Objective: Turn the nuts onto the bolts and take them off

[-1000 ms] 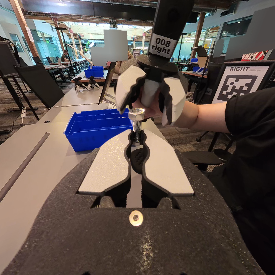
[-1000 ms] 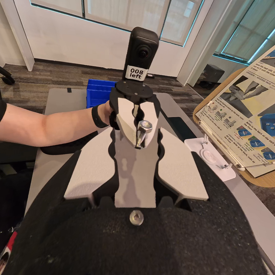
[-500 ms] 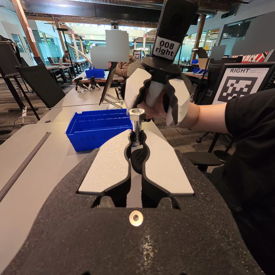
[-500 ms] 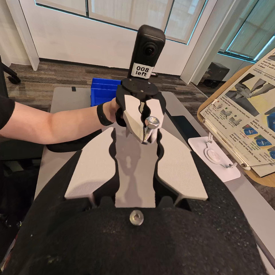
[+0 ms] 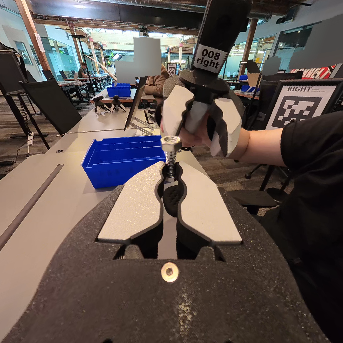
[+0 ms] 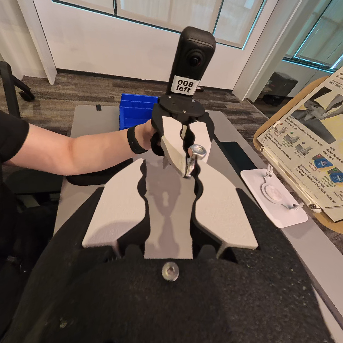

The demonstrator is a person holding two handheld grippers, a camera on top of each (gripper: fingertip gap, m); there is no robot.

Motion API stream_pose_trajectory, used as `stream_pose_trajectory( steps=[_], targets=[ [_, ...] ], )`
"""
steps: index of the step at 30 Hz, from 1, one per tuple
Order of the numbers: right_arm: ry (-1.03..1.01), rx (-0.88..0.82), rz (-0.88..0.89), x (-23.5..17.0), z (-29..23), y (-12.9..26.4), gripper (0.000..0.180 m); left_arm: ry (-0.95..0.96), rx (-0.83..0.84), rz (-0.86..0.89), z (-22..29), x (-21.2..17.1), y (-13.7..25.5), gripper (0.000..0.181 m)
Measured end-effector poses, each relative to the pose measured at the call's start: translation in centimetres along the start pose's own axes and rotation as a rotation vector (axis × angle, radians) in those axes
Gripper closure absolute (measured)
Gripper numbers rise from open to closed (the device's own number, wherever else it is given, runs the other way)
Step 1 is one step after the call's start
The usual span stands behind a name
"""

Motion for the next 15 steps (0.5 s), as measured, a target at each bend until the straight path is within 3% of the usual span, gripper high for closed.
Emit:
stream_pose_trajectory(
  steps=[12, 15],
  targets=[
    [-0.001, -0.038, -0.009, 0.0, 0.5, -0.9, 0.127, 0.001, -0.009, 0.0, 0.0, 0.0, -0.1, 0.172],
    [0.006, -0.025, 0.005, 0.0, 0.0, 0.1, 0.133, 0.007, 0.007, 0.007, -0.2, 0.0, 0.2, 0.172]
  ],
)
Point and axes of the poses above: each gripper's, where its closed fingertips meet, y back along the fingers, x out of its top, z = x × y across the jaws, the point moved 10 cm from there along y, back along the fingers, and after that the axes turned 2 degrees about y, right-handed, at the moved point
